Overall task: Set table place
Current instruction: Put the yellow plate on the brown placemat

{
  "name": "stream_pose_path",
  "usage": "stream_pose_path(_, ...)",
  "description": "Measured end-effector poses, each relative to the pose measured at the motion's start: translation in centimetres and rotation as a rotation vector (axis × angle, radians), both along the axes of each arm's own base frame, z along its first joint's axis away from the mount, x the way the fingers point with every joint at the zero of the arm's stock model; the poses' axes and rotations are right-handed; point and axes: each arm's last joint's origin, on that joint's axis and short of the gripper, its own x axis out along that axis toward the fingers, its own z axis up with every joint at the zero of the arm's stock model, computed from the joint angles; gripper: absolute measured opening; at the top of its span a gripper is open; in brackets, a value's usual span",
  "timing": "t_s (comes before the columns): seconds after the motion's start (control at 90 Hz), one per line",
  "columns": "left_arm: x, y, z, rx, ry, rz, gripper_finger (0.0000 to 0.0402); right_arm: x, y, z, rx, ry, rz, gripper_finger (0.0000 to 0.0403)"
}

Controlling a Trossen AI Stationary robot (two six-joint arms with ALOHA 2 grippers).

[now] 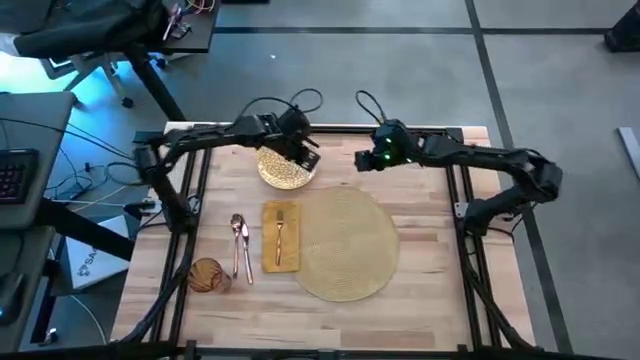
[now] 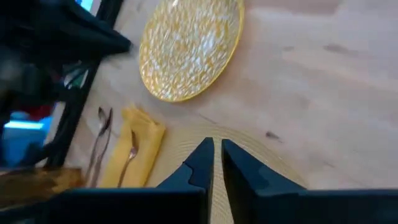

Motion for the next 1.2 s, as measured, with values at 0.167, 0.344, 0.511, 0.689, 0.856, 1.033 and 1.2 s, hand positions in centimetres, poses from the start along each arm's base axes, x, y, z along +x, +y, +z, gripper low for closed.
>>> stream_pose_path(0.167,-3.2,1.5,-1.3,-0.018,0.253,0.178,0.0000,3.6,-3.4,-2.7,0.025,0.026,0.122,0.0104)
stream_pose_path(0.344,-4.8,4.0,-5.2,-0.158,0.345,0.271,0.0000,7.5,-6.7,-4.0,0.015,0.063,0.193,0.0175)
stream_pose_path(0.511,-5.1,5.4,-7.3,-0.234,0.383,0.325,0.0000,9.5,-9.3,-5.1,0.021,0.161,0.248,0.0210)
stream_pose_path(0.689,-4.9,5.5,-9.1,-0.298,0.428,0.330,0.0000,11.0,-11.4,-6.4,0.041,0.217,0.305,0.0216)
stream_pose_path(0.856,-4.2,5.4,-10.4,-0.329,0.434,0.291,0.0000,11.8,-12.9,-8.1,0.115,0.216,0.350,0.0216)
stream_pose_path(1.033,-2.7,4.7,-11.3,-0.317,0.402,0.179,0.0000,11.3,-13.7,-9.4,0.164,0.243,0.374,0.0216)
stream_pose_path(1.2,-0.6,3.9,-11.7,-0.266,0.314,0.080,0.0000,10.9,-14.0,-9.5,0.165,0.216,0.422,0.0216)
